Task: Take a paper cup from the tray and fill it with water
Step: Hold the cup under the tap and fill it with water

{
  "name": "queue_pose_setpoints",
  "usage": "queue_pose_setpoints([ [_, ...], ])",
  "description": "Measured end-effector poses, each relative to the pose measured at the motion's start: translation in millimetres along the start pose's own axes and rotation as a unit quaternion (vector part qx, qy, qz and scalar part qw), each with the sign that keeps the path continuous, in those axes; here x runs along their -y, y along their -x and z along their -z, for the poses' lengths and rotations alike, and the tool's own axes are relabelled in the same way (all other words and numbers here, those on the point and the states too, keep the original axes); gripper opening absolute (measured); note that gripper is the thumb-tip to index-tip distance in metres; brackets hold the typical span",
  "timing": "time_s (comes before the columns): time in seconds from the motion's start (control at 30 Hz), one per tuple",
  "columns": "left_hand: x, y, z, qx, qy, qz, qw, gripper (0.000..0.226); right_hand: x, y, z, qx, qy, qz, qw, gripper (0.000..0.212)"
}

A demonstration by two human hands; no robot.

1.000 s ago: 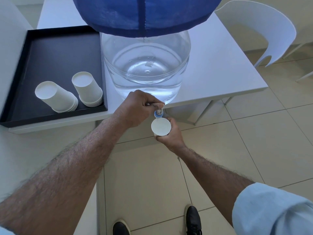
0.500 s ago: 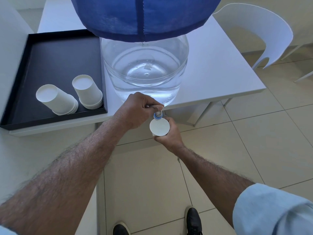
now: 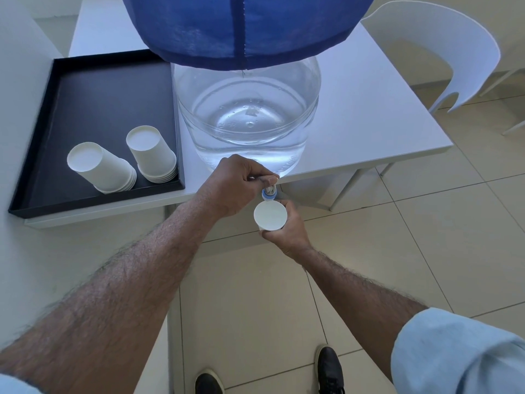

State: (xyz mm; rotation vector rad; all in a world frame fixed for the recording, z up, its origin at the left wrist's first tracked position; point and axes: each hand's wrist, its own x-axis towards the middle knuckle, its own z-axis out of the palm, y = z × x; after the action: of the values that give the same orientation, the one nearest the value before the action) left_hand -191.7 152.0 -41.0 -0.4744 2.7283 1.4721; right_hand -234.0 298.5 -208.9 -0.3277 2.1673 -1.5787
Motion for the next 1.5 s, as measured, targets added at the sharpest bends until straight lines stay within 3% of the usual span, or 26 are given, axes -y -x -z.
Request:
queue_pose_setpoints([
  [1.5, 4.2, 3.6, -5.0, -0.021, -0.011, -0.013, 1.000, 0.016, 1.9, 6.6, 0.1, 0.004, 0.002, 0.020, 1.000, 0.068],
])
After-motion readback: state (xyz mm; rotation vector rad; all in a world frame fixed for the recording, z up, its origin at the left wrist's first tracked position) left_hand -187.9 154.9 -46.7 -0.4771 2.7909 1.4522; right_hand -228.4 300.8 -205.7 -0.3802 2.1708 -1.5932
